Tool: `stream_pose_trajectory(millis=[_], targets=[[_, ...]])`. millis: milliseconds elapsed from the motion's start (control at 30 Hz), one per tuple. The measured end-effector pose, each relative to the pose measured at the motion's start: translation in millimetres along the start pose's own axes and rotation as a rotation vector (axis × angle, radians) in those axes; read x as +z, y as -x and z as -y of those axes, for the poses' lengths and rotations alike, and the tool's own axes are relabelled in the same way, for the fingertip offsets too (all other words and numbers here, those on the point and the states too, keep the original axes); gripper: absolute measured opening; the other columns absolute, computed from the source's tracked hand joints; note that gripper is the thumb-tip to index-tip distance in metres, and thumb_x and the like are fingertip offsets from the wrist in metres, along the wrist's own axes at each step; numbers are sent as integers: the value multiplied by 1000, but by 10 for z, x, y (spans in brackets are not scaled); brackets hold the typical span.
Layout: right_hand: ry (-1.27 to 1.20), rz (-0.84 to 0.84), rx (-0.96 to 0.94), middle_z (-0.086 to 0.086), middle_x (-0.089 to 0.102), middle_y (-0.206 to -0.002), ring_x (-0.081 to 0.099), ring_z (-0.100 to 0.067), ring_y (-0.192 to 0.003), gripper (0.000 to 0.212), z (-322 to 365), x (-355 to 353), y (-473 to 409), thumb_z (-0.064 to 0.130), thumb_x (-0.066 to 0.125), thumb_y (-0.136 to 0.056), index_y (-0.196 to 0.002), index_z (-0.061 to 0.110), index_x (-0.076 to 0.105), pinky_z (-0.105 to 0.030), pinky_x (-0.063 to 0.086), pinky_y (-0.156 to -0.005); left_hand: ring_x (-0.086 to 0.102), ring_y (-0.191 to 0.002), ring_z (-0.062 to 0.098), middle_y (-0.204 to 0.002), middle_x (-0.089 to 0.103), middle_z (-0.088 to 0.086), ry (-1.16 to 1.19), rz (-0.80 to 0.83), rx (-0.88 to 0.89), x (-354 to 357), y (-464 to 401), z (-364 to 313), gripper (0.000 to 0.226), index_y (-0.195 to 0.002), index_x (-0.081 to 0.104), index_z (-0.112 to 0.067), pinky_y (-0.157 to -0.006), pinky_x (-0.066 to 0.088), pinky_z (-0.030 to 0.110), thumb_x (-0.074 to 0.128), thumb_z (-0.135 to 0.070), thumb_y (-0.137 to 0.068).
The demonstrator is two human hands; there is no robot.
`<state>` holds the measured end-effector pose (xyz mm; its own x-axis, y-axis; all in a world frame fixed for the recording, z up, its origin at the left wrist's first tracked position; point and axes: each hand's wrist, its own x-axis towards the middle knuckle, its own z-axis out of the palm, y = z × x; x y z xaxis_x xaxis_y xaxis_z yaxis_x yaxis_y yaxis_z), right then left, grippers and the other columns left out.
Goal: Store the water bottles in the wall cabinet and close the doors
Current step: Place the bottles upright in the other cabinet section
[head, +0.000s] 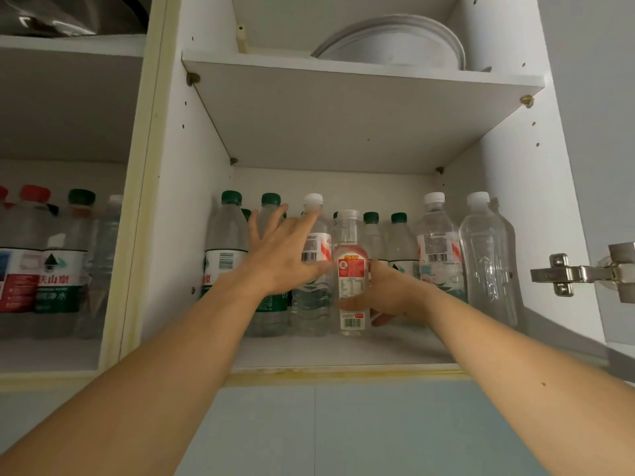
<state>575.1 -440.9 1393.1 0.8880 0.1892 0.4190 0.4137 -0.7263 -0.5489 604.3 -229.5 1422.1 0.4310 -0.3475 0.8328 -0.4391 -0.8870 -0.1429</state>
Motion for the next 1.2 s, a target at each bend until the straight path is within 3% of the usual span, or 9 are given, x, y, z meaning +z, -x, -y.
stream_pose_trajectory(millis=[67, 433, 600, 733, 800, 967, 1200], targets=[[-11, 10, 8, 0, 73, -107, 72, -26, -99, 29, -26, -40, -6, 26, 77, -88, -115, 29, 65, -43, 64, -82, -6, -155, 23, -163, 28, 6, -12, 19, -7, -11, -9, 9, 103, -159, -7, -39, -118, -13, 64, 55, -74, -85], [-68, -11, -53, 3, 73, -105, 72, -17, -96, 26, -91, -4, -45, 24, 79, -87, -106, 33, 65, -34, 64, -74, 6, -154, 29, -152, 41, 14, -87, -115, -80, 65, 0, -152, 107, -156, 2, -34, -119, -7, 62, 60, -78, -78], [-29, -5, -95, 3, 72, -102, 71, -15, -92, 22, -59, 53, -65, 23, 77, -90, -98, 35, 60, -27, 63, -66, -1, -154, 25, -163, 21, 9, -71, -67, -48, 59, -3, -72, 113, -159, 2, -30, -120, -6, 63, 64, -77, -77], [-11, 0, -110, -1, 72, -109, 72, -18, -96, 28, -40, 71, -72, 23, 75, -91, -117, 26, 63, -32, 64, -70, -12, -155, 22, -169, 3, 5, -87, 31, -23, 15, 6, -42, 123, -160, 0, -34, -119, -12, 62, 71, -77, -69], [-19, 1, -111, -2, 72, -109, 72, -19, -96, 26, -48, 71, -74, 23, 75, -91, -114, 27, 63, -33, 65, -70, -13, -154, 20, -169, 3, 5, -70, 63, -20, -24, 8, -5, 126, -160, -1, -34, -119, -14, 60, 75, -73, -67], [-20, 18, -133, 0, 71, -107, 71, -17, -95, 24, -69, 61, -81, 24, 75, -91, -108, 33, 60, -30, 64, -68, -12, -154, 22, -167, 9, 7, -64, 91, -32, -35, -12, -25, 129, -159, -1, -36, -120, -11, 61, 79, -70, -65], [10, -10, -127, 0, 72, -108, 72, -16, -92, 27, -61, 76, -86, 27, 76, -91, -113, 30, 60, -30, 64, -67, 8, -147, 28, -151, 29, 10, -111, -27, -26, 14, -30, -11, 115, -156, 9, -39, -120, 1, 58, 66, -84, -66]])
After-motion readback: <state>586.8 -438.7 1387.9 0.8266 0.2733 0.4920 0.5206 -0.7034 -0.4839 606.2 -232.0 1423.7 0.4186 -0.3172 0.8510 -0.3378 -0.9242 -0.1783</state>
